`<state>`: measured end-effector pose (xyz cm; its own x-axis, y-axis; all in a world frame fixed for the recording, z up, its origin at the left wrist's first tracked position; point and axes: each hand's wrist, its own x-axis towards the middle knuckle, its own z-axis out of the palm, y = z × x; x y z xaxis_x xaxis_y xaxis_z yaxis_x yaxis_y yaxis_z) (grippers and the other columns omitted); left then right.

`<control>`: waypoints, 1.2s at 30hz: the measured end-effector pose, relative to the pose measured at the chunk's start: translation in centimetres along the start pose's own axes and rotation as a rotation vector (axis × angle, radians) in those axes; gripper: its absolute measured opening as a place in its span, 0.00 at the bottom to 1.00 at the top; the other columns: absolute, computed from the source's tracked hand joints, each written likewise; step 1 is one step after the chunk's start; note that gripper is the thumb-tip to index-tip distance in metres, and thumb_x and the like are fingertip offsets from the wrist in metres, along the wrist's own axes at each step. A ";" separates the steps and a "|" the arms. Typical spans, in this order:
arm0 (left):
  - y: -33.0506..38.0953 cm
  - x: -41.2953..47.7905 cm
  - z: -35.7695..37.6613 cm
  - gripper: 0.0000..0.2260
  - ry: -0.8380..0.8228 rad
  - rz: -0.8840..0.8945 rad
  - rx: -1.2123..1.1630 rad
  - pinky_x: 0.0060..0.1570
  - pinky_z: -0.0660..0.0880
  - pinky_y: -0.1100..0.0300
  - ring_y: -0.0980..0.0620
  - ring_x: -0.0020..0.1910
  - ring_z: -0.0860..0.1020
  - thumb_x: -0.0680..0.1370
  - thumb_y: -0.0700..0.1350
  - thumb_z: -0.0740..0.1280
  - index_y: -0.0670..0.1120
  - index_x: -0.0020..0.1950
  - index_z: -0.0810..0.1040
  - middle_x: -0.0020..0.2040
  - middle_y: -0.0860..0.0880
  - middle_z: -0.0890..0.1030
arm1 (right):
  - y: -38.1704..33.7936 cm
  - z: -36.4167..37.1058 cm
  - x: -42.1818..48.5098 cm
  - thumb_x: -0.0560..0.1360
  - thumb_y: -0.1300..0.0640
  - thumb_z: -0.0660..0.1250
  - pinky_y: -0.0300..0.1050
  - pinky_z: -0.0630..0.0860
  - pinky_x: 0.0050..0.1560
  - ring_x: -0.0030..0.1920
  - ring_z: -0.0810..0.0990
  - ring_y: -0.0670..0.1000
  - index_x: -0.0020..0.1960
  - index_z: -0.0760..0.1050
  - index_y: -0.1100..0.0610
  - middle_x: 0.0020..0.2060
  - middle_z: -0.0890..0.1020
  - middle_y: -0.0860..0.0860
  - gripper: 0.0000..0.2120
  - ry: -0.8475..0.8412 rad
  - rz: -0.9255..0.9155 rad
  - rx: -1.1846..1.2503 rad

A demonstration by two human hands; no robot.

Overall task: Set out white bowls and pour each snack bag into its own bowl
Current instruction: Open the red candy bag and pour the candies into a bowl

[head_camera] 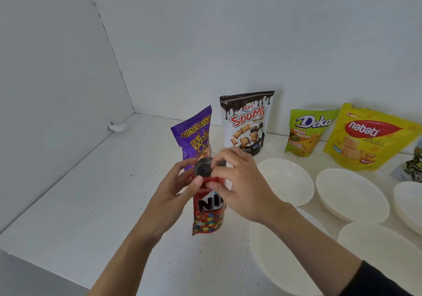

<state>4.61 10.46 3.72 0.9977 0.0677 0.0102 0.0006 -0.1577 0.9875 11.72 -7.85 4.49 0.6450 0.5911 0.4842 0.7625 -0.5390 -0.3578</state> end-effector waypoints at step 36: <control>2.5 5.9 6.5 0.11 0.074 -0.074 -0.471 0.60 0.79 0.42 0.45 0.61 0.81 0.78 0.46 0.69 0.60 0.57 0.79 0.64 0.55 0.77 | 4.4 -9.7 -1.5 0.79 0.60 0.69 0.52 0.86 0.44 0.59 0.84 0.53 0.58 0.75 0.47 0.52 0.85 0.52 0.11 0.404 0.527 0.772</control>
<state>10.91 4.06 5.27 0.9886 0.1345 -0.0681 0.0229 0.3121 0.9498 13.67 -16.94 9.98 0.9522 0.0663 0.2981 0.3017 -0.0536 -0.9519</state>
